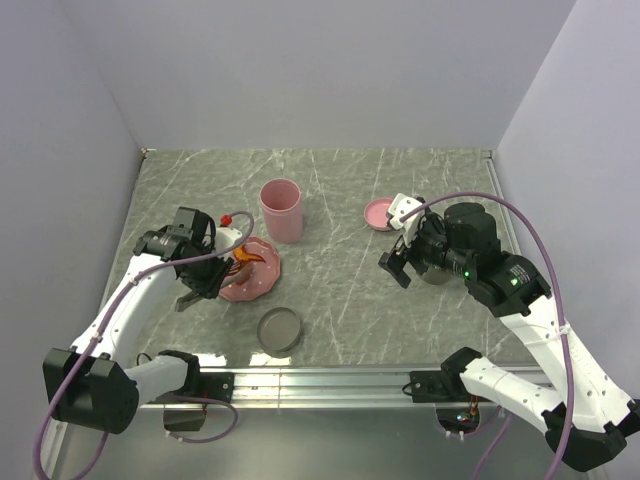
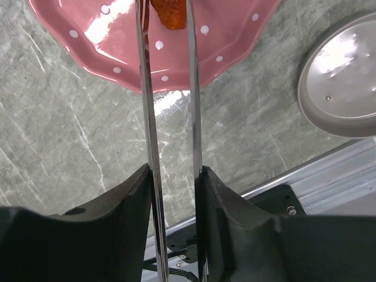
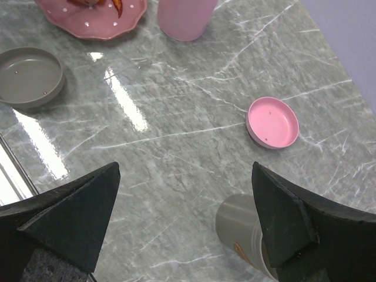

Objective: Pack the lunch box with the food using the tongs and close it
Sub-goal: Pick up the food using the clamp

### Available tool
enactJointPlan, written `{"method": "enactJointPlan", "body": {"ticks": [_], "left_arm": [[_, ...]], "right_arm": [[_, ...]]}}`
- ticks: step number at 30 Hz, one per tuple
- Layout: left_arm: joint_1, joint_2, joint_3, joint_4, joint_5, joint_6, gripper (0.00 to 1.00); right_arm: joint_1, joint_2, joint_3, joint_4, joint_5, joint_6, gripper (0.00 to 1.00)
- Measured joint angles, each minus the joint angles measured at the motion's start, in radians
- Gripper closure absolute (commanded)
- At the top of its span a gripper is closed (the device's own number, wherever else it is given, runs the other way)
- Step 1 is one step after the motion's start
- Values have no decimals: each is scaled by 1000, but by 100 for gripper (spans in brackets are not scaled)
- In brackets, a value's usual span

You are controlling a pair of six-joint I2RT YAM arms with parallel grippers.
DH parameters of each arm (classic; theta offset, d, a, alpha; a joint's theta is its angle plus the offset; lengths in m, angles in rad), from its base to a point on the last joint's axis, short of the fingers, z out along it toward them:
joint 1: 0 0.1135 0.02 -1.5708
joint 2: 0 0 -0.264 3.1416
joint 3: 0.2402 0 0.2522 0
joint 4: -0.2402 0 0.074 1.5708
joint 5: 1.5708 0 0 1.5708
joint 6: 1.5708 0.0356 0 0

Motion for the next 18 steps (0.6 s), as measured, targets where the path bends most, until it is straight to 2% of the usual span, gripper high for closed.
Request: {"method": "enactJointPlan", "body": {"ticks": [11,18], "left_arm": [[-9,-10,73,-68,2,0,72],[-58,-35,148,-116,45,12,77]], "right_arm": [[-1,0,0,0,0,1,0],[-19,6,12,2,-19,30,0]]}}
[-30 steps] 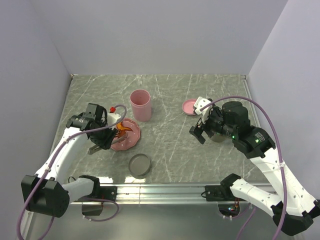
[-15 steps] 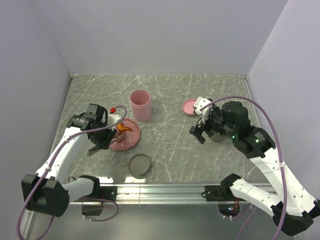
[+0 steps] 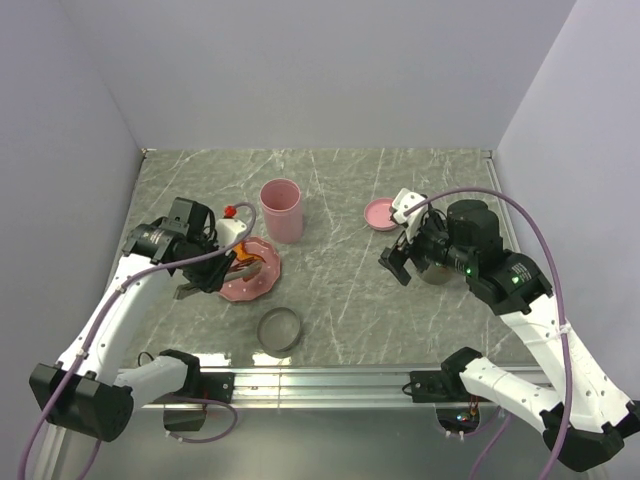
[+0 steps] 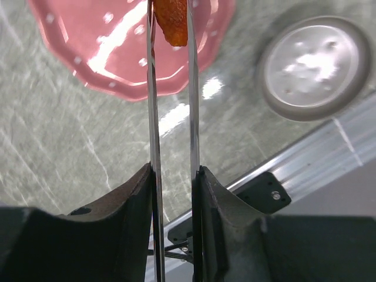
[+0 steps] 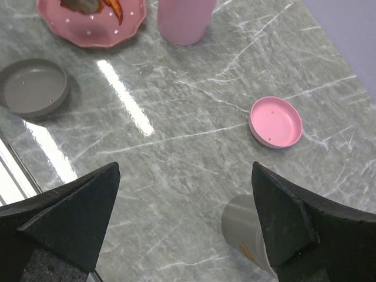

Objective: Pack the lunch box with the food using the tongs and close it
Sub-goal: Pick up the food using the clamp, then place the food into the lunch box

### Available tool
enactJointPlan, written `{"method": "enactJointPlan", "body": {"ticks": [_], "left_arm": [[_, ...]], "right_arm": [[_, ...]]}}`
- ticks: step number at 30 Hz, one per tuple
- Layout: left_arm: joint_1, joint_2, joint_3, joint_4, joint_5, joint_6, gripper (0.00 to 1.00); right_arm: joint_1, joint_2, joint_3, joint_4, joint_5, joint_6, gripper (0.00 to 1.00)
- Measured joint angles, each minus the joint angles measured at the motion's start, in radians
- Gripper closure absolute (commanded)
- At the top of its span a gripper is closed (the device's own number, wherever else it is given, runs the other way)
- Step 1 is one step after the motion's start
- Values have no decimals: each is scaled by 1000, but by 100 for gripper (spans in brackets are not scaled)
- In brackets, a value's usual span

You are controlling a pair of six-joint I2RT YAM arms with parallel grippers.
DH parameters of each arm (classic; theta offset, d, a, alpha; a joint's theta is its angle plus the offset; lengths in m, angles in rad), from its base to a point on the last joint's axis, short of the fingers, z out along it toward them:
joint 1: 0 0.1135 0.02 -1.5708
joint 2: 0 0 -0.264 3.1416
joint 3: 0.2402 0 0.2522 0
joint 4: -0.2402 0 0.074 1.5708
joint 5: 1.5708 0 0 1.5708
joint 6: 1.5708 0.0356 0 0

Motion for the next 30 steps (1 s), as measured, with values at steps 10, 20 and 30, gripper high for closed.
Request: {"method": "enactJointPlan", "body": {"ticks": [10,20,30], "left_arm": [[-168,2,129,-17,131,10,80],[-343,169,342,169,253,-83,80],[-517,425,517,426,301,-217,80]], "right_arm": [[-140,42,84,28,-44,193,0],[-375,67,149,109,-131,513,0],[-536,53,149,128,-176,673,0]]}}
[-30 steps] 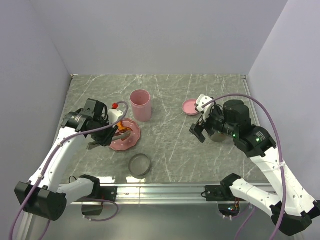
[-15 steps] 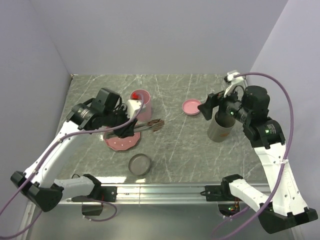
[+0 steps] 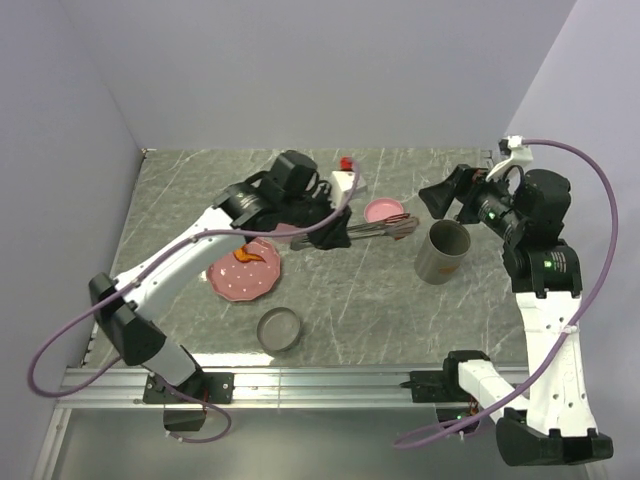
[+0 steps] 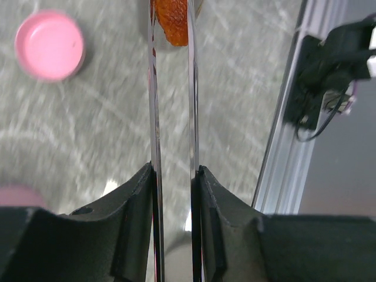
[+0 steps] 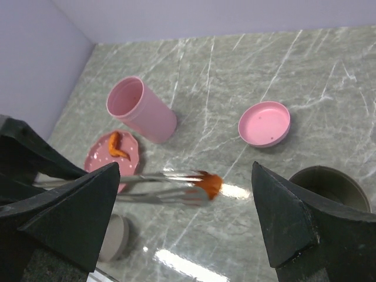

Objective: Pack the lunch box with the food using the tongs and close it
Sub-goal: Place the food into the lunch box

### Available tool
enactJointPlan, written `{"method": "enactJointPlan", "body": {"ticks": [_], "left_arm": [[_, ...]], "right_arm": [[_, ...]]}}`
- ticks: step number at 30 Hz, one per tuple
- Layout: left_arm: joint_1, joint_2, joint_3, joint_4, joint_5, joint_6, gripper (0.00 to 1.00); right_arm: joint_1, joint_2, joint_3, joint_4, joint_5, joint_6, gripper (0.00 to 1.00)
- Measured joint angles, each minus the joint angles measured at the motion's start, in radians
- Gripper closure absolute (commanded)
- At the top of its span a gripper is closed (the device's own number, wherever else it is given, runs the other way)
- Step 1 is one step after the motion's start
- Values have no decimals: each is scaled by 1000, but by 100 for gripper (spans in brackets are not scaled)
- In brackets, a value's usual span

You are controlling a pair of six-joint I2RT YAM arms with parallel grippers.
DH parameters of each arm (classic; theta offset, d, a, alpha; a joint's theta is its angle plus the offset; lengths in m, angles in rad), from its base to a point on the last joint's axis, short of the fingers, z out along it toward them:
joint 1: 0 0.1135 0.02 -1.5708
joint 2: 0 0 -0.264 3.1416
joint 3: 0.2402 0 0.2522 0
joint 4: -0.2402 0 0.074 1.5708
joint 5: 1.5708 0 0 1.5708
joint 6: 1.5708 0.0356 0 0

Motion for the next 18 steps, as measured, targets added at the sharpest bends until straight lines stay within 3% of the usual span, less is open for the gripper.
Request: {"method": "enactJointPlan", "body": {"ticks": [9,18], "left_arm": [[-122,201,148,163,-4,-71,80],[-151,338,217,271,-43,-95,79]], "right_arm": [[-90,-34,35,55,19,106,0],[-162,-34,85,97,76,187,0]]}}
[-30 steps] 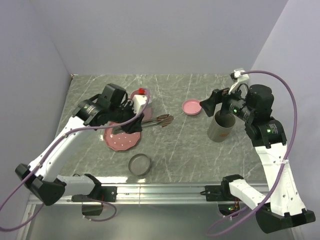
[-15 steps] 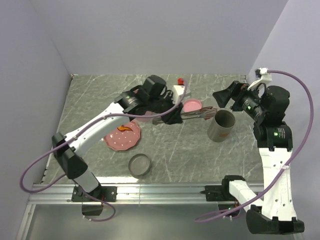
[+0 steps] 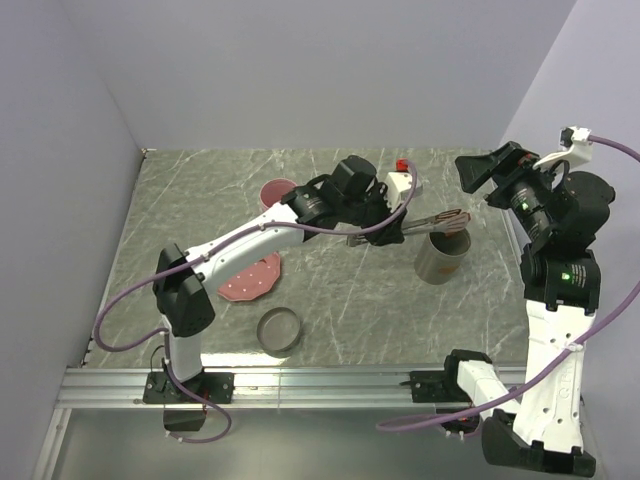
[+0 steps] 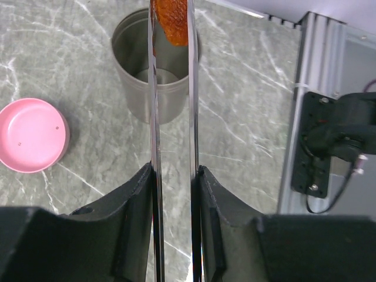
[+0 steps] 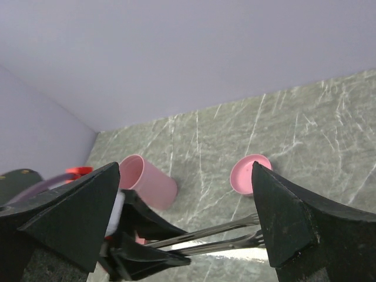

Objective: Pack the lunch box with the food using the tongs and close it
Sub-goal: Place the food into the lunch box, then pick up the food using the clamp

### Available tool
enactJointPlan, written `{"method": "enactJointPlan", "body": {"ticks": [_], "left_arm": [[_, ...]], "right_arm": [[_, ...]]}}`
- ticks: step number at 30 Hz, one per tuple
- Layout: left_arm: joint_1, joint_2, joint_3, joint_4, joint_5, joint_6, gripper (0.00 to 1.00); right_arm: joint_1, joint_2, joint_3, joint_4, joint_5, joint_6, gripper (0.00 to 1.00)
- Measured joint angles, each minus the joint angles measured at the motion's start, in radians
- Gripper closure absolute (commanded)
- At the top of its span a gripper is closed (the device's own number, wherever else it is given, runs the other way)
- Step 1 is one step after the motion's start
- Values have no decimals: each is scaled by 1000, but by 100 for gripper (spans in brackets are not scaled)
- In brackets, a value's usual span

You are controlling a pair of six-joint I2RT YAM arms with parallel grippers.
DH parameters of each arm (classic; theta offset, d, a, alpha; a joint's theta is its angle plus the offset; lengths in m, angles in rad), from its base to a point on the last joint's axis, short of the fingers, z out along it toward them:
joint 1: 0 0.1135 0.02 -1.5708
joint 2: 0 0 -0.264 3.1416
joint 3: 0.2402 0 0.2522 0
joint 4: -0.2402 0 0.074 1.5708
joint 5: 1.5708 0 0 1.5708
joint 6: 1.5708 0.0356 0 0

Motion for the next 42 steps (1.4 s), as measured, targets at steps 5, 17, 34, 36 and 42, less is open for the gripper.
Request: {"method": "enactJointPlan", "body": {"ticks": [5,17,34,36,42], "left_arm": [[0,42,1,25,-26,2,77],[-2,106,1,60,-38,2,59],[-3,106,89,5,-49,4,48],[-3,82,82,-22,-56,10,46],[16,-108,-8,-119,-78,51,45]], "right_arm": [[-11,5,6,10,-8,20,0],[-17,34,7,13,-35,26,0],[-17,47,13,12,-64,19,0],[-17,52,23,11,-64,15,0],[-17,71,37,14,-85,12,0]]}}
